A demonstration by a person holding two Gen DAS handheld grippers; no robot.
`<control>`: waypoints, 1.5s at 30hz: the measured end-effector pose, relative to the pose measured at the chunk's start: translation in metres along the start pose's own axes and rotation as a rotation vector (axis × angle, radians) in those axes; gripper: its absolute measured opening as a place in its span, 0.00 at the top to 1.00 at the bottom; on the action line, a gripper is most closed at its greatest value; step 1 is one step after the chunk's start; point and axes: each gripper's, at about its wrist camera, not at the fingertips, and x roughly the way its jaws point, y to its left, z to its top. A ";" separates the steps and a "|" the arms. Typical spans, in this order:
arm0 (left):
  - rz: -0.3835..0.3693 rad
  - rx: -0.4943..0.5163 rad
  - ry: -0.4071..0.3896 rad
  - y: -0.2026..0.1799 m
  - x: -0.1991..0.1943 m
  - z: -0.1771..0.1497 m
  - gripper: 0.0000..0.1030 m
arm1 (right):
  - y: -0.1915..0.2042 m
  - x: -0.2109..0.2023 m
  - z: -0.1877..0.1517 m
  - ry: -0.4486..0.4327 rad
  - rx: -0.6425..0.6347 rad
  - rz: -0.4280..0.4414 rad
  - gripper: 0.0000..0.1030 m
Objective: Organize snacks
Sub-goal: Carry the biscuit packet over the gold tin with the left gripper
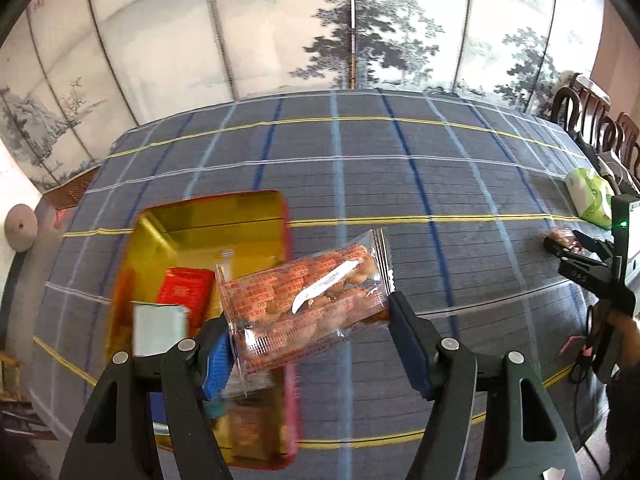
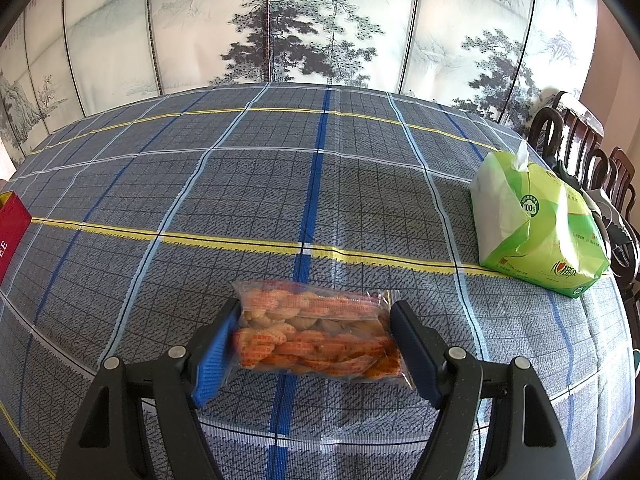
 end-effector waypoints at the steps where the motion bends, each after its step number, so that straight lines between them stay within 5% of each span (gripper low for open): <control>1: 0.006 -0.003 -0.002 0.005 -0.001 -0.001 0.37 | 0.000 0.000 0.000 0.000 0.000 0.000 0.25; 19: 0.095 -0.133 0.038 0.091 0.008 -0.025 0.37 | 0.000 0.000 0.000 0.000 0.000 0.000 0.25; 45: 0.094 -0.171 0.102 0.107 0.041 -0.048 0.36 | 0.000 0.000 0.000 0.000 -0.001 0.001 0.25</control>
